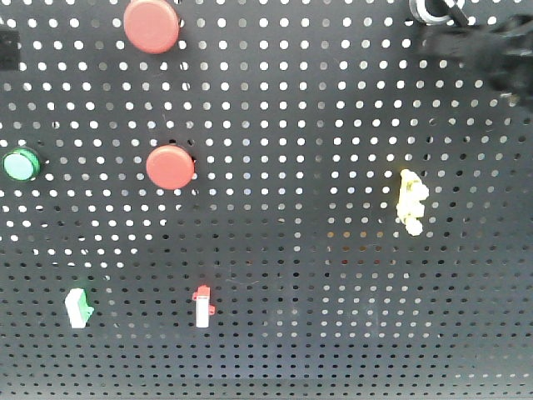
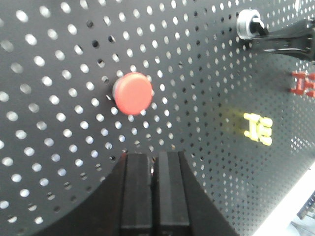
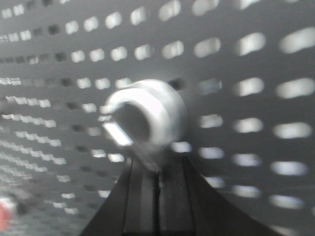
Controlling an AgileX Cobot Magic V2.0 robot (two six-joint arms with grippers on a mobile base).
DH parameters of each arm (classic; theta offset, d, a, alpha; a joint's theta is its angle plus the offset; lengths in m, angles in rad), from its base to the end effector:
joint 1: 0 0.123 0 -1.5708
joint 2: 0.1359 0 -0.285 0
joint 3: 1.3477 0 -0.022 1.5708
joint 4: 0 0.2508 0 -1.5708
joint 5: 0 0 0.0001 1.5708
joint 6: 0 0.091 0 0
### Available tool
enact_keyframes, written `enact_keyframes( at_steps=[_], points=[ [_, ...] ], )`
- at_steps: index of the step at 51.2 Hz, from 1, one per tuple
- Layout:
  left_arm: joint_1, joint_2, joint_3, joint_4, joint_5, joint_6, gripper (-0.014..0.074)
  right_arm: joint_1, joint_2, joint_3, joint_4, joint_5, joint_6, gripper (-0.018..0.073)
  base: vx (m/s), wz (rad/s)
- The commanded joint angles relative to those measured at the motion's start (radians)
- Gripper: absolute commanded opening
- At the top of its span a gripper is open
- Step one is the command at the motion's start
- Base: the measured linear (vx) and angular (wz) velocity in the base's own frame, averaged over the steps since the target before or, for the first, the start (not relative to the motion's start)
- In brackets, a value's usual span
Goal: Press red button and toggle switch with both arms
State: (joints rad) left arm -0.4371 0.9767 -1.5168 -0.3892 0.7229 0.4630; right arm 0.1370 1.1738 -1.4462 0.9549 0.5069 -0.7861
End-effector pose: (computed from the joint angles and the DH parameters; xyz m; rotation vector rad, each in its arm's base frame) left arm 0.1280 -0.0851 0.5385 0.6708 1.4991 -0.4152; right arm 0.2297 0.0681 0.5112 -0.3528 1.5060 0.5010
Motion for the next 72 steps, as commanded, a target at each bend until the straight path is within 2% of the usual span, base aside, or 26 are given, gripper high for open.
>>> enact_keyframes(
  at_steps=[1, 5, 10, 17, 21, 27, 29, 32, 38, 41, 44, 47, 51, 57, 64, 71, 72],
  points=[
    [-0.002, -0.008, -0.023, -0.016, -0.084, -0.009, 0.0001, -0.012, -0.05, -0.027, -0.011, -0.072, 0.021, -0.0003, 0.0, 0.0],
    [-0.002, -0.008, -0.023, -0.016, -0.083, -0.01, 0.0001, -0.012, -0.087, -0.027, -0.032, -0.03, 0.058, -0.0003, 0.0, 0.0],
    [-0.002, -0.008, -0.023, -0.016, -0.081, -0.01, 0.0001, -0.012, -0.134, -0.027, -0.136, 0.008, 0.156, -0.0003, 0.0, 0.0],
    [-0.002, -0.008, -0.023, -0.016, -0.041, -0.012, 0.0001, -0.012, -0.196, -0.025, -0.418, 0.063, 0.373, -0.0003, 0.0, 0.0],
    [-0.002, -0.008, -0.023, -0.007, 0.002, -0.044, 0.0001, -0.012, -0.237, -0.024, -0.593, 0.097, 0.495, -0.0003, 0.0, 0.0],
    [-0.002, -0.008, -0.023, 0.115, 0.068, -0.148, 0.0001, -0.012, -0.299, -0.024, -0.836, 0.196, 0.628, -0.0003, 0.0, 0.0],
    [-0.002, -0.008, -0.023, 0.188, 0.108, -0.198, 0.0001, -0.012, -0.321, -0.024, -0.879, 0.233, 0.653, -0.0003, 0.0, 0.0],
    [-0.002, -0.008, -0.023, 0.316, 0.176, -0.315, 0.0001, -0.012, -0.356, -0.024, -0.94, 0.279, 0.675, -0.0003, 0.0, 0.0],
    [-0.002, 0.004, -0.022, 0.599, 0.353, -0.52, 0.0001, -0.012, -0.428, 0.001, -0.976, 0.311, 0.695, -0.0003, 0.0, 0.0],
    [-0.002, 0.008, -0.019, 0.694, 0.439, -0.585, 0.0001, -0.012, -0.485, 0.069, -0.977, 0.303, 0.7, -0.0003, 0.0, 0.0],
    [-0.002, 0.008, 0.015, 0.793, 0.474, -0.618, 0.0001, -0.012, -0.544, 0.157, -0.977, 0.285, 0.708, -0.0003, 0.0, 0.0],
    [-0.002, -0.017, 0.079, 0.846, 0.461, -0.623, 0.0001, -0.012, -0.61, 0.247, -0.977, 0.247, 0.711, -0.0003, 0.0, 0.0],
    [-0.002, -0.074, 0.196, 0.866, 0.396, -0.629, 0.0001, -0.012, -0.702, 0.386, -0.977, 0.173, 0.711, -0.0003, 0.0, 0.0],
    [-0.002, -0.215, 0.428, 0.865, 0.224, -0.661, 0.0001, -0.012, -0.85, 0.561, -0.97, 0.079, 0.711, -0.0003, 0.0, 0.0],
    [-0.002, -0.41, 0.681, 0.865, 0.055, -0.719, 0.0001, -0.012, -0.977, 0.69, -0.943, 0.046, 0.711, -0.0003, 0.0, 0.0],
    [-0.002, -0.639, 0.849, 0.865, -0.046, -0.719, 0.0001, -0.012, -1.072, 0.781, -0.949, 0.046, 0.711, -0.0003, 0.0, 0.0],
    [-0.002, -0.79, 0.914, 0.866, -0.065, -0.717, 0.0001, -0.012, -1.103, 0.836, -0.947, 0.045, 0.711, -0.0003, 0.0, 0.0]
  ],
)
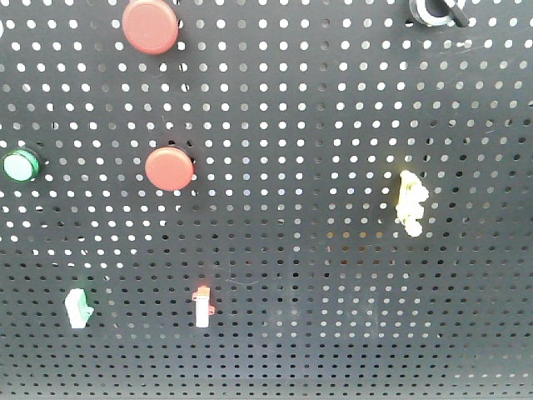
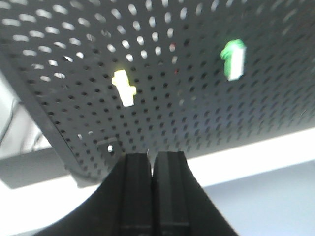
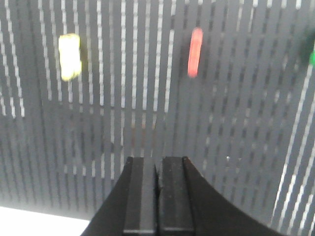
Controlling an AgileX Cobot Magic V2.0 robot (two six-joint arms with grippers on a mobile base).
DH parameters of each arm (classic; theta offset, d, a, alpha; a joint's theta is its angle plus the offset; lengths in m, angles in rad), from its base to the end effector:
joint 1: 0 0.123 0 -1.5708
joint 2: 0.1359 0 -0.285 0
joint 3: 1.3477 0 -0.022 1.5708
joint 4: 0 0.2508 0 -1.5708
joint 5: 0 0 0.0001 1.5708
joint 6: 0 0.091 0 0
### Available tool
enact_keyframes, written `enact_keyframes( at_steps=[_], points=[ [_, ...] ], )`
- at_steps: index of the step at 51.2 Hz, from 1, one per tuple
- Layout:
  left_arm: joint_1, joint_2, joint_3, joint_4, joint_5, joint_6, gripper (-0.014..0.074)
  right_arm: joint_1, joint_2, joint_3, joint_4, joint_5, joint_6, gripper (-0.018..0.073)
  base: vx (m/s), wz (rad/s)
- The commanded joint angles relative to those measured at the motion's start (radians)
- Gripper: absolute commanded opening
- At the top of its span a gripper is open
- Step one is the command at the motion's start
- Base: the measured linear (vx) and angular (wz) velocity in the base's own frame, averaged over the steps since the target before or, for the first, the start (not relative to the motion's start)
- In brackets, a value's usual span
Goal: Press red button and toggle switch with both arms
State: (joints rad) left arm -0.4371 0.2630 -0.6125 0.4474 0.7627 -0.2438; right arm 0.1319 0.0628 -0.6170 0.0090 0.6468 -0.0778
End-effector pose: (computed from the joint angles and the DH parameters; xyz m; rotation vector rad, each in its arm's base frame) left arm 0.0468 0.0082 0.3361 0.2708 1.8124 0.0363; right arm -0.0007 0.0004 0.3464 -0.1636 1.5679 0.0523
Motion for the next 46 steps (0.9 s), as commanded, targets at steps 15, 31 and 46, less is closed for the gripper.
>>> enact_keyframes(
  at_steps=[15, 31, 46],
  points=[
    [-0.002, -0.213, 0.027, 0.03, -0.019, -0.011, 0.0001, -0.007, 0.008, 0.066, 0.0, -0.064, 0.003, -0.0003, 0.0, 0.0],
    [-0.002, -0.212, 0.027, 0.029, -0.011, -0.011, 0.0001, -0.007, 0.009, 0.066, 0.0, -0.048, 0.003, -0.0003, 0.0, 0.0],
    [0.0, -0.212, 0.028, 0.0, -0.032, -0.009, 0.0001, -0.007, 0.01, 0.066, 0.0, -0.05, 0.003, -0.0003, 0.0, 0.0]
  ],
)
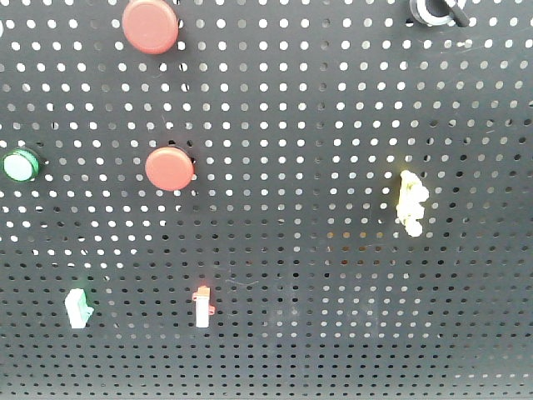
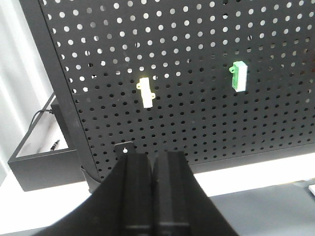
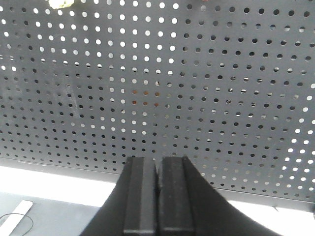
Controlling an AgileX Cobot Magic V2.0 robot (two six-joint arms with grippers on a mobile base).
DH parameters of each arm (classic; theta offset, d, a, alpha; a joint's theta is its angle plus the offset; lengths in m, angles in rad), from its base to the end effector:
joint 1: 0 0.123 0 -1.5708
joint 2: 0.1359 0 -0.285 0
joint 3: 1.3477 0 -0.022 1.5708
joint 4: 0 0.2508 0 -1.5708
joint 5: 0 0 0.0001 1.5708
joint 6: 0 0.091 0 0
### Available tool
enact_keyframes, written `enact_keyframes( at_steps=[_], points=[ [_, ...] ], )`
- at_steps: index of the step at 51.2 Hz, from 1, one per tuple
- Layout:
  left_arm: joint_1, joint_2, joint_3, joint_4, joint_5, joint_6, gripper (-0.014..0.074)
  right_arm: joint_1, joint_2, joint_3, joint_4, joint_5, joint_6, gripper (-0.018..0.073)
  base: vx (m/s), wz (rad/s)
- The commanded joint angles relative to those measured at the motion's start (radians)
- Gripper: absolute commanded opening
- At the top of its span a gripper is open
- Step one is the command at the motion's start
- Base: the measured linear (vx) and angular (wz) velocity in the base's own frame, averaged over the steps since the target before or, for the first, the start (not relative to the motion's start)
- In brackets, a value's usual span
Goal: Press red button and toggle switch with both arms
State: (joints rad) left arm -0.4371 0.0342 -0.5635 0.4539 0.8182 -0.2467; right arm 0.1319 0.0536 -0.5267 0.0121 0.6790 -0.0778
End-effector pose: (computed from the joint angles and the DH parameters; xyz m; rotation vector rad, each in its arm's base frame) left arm 0.0090 0.0280 0.3214 0.1972 1.6999 0.0112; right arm 0.0110 0.0022 0.3177 -0.1746 1.6807 0.0540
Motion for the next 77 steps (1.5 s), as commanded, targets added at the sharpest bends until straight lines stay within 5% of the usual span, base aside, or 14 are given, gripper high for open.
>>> enact_keyframes(
  at_steps=[1, 11, 19, 31, 38, 77],
  points=[
    [0.004, 0.017, -0.02, -0.024, -0.096, -0.003, 0.0001, -0.007, 0.019, -0.024, -0.003, -0.082, 0.003, -0.0003, 0.0, 0.0],
    [0.123, 0.017, 0.105, -0.169, -0.321, 0.137, 0.0001, -0.007, 0.019, -0.024, -0.003, -0.082, 0.003, -0.0003, 0.0, 0.0],
    [0.258, 0.017, 0.332, -0.395, -0.61, 0.286, 0.0001, -0.007, 0.019, -0.024, -0.003, -0.082, 0.003, -0.0003, 0.0, 0.0],
    [0.321, 0.014, 0.634, -0.474, -0.997, 0.247, 0.0001, -0.007, 0.019, -0.024, -0.003, -0.082, 0.003, -0.0003, 0.0, 0.0],
    [0.321, -0.005, 0.626, -0.419, -0.94, 0.247, 0.0001, -0.007, 0.02, -0.024, -0.003, -0.082, 0.003, -0.0003, 0.0, 0.0],
    [0.321, -0.06, 0.625, -0.422, -0.916, 0.247, 0.0001, -0.007, 0.02, -0.024, -0.003, -0.082, 0.003, -0.0003, 0.0, 0.0]
  ],
)
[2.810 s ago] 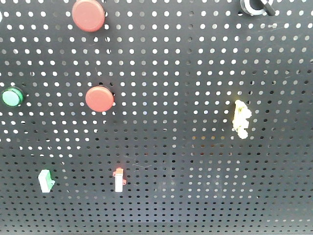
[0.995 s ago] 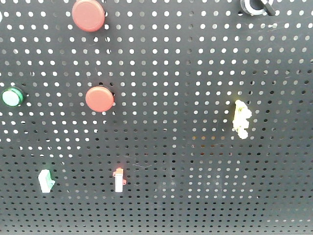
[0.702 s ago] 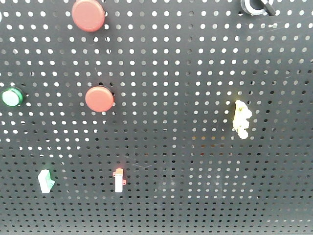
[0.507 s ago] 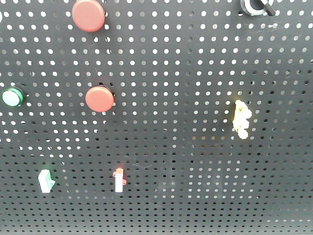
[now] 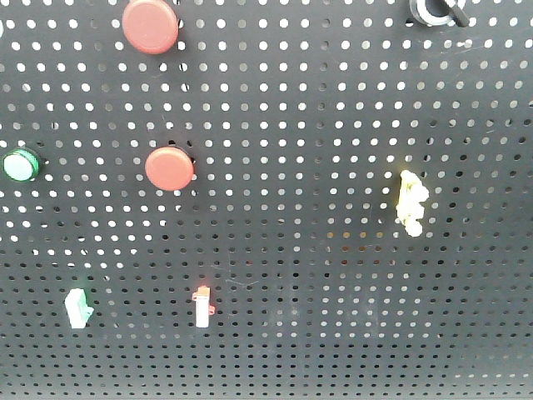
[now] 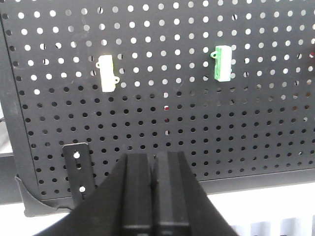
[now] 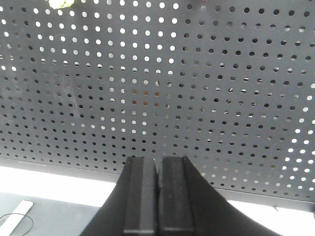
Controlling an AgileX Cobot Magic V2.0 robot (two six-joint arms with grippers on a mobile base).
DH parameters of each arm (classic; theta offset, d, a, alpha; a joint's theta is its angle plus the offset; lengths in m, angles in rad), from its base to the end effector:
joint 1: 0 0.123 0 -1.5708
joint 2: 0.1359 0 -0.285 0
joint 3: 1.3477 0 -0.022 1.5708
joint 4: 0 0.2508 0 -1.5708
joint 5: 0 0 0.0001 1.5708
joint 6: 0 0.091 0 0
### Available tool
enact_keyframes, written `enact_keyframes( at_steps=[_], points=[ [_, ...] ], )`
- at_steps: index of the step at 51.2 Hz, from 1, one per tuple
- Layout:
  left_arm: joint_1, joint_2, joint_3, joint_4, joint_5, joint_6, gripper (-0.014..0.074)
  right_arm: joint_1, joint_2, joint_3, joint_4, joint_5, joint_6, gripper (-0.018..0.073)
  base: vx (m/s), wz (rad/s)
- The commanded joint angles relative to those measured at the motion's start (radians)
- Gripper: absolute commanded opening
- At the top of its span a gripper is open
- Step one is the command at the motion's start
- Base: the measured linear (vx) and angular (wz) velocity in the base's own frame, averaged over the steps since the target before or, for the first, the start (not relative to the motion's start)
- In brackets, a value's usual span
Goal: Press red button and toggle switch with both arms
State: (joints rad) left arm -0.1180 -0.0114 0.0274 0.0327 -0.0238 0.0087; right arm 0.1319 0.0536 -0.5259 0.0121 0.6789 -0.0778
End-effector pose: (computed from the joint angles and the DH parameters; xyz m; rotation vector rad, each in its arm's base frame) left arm 0.0560 -0.0067 0.2067 0.1181 1.4714 -0.0627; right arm 0.0111 0.0022 0.3175 -0.1747 1.6814 0.0540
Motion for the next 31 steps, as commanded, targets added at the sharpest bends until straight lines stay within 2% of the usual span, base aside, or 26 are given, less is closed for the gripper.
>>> enact_keyframes(
  at_steps=[1, 14, 24, 31],
  points=[
    [0.001, -0.015, 0.034, -0.001, -0.074, -0.009, 0.0001, -0.007, 0.02, -0.025, -0.003, -0.081, 0.003, -0.0003, 0.0, 0.0],
    [0.001, -0.015, 0.034, -0.001, -0.074, -0.009, 0.0001, -0.007, 0.019, 0.002, -0.012, -0.111, 0.003, -0.0003, 0.0, 0.0],
    [0.001, -0.015, 0.034, -0.001, -0.074, -0.009, 0.0001, -0.007, -0.009, 0.265, 0.033, -0.351, 0.078, -0.0003, 0.0, 0.0],
    [0.001, -0.015, 0.034, -0.001, -0.074, -0.009, 0.0001, -0.007, -0.011, 0.454, 0.001, -0.503, 0.148, -0.0003, 0.0, 0.0]
  ],
)
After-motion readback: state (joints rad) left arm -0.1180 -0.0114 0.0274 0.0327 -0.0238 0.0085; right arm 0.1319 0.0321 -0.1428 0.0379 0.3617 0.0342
